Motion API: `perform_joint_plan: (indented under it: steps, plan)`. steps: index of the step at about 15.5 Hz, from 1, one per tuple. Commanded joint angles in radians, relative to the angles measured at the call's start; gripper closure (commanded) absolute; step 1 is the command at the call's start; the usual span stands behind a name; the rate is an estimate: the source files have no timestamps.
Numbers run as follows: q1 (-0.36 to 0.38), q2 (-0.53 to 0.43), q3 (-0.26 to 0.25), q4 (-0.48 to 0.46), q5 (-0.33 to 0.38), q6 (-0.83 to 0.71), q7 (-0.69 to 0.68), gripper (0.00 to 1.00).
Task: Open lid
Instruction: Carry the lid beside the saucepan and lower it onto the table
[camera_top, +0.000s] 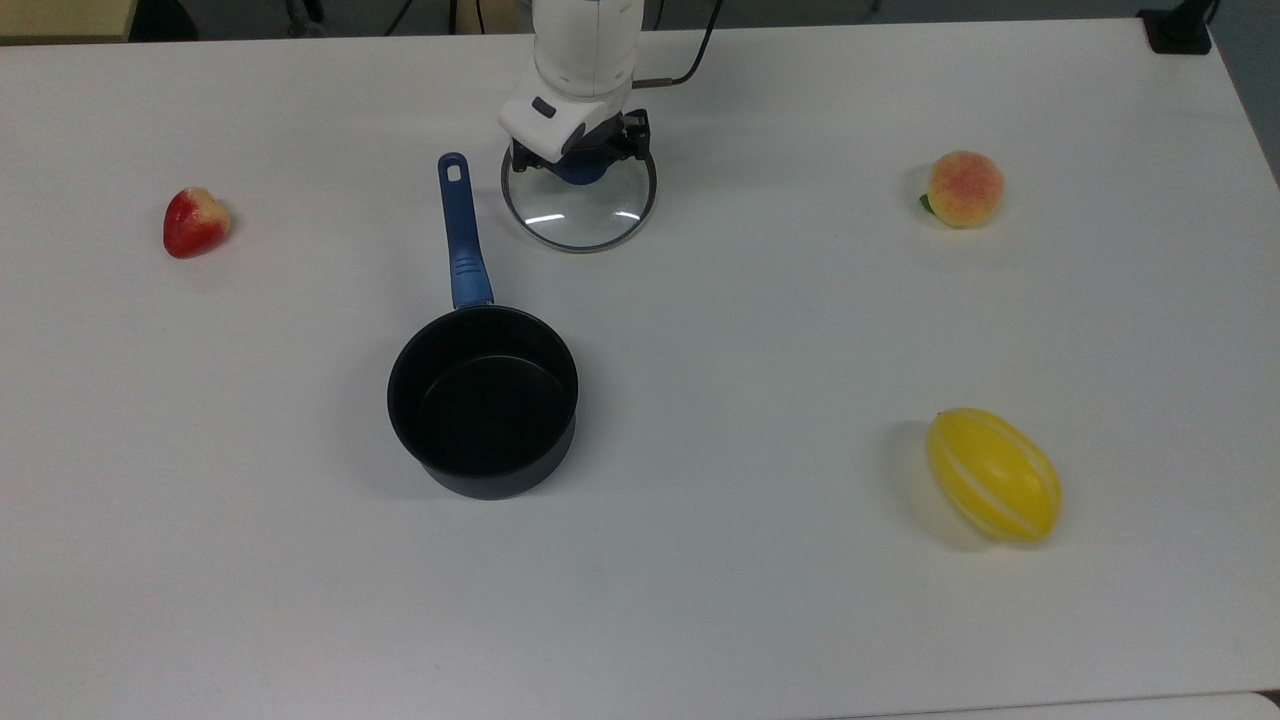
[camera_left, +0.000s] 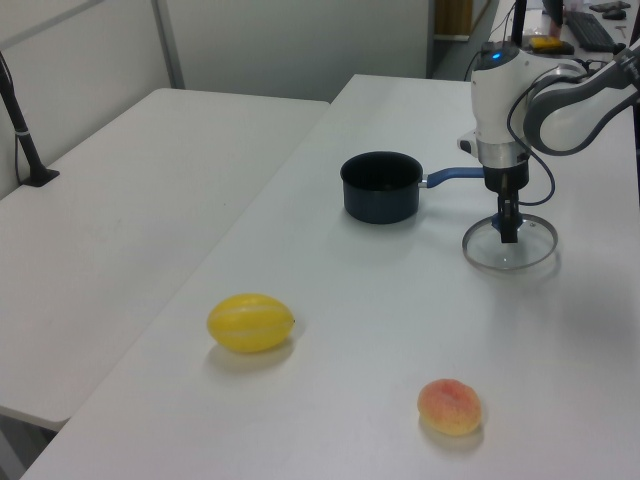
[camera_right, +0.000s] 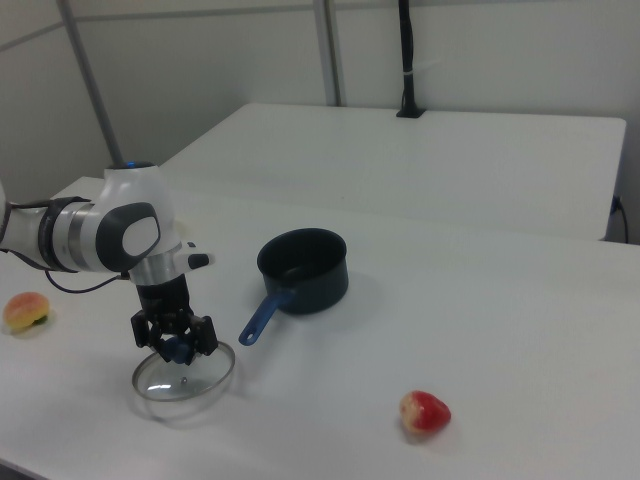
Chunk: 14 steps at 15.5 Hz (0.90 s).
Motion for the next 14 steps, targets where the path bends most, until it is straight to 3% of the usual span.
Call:
perform_joint_plan:
  steps: [1, 5, 11, 13, 14]
  plan:
    - [0.001, -0.017, -0.006, -0.02, -0.007, 0.046, -0.025, 0.82]
    - [-0.004, -0.013, -0.006, -0.017, -0.007, 0.041, -0.013, 0.47]
    - [-0.002, -0.013, -0.005, -0.009, -0.006, 0.033, -0.01, 0.21]
    - [0.001, -0.013, -0.005, 0.0, -0.006, 0.018, -0.004, 0.0]
    - [0.002, -0.013, -0.005, 0.008, -0.006, 0.006, 0.019, 0.0]
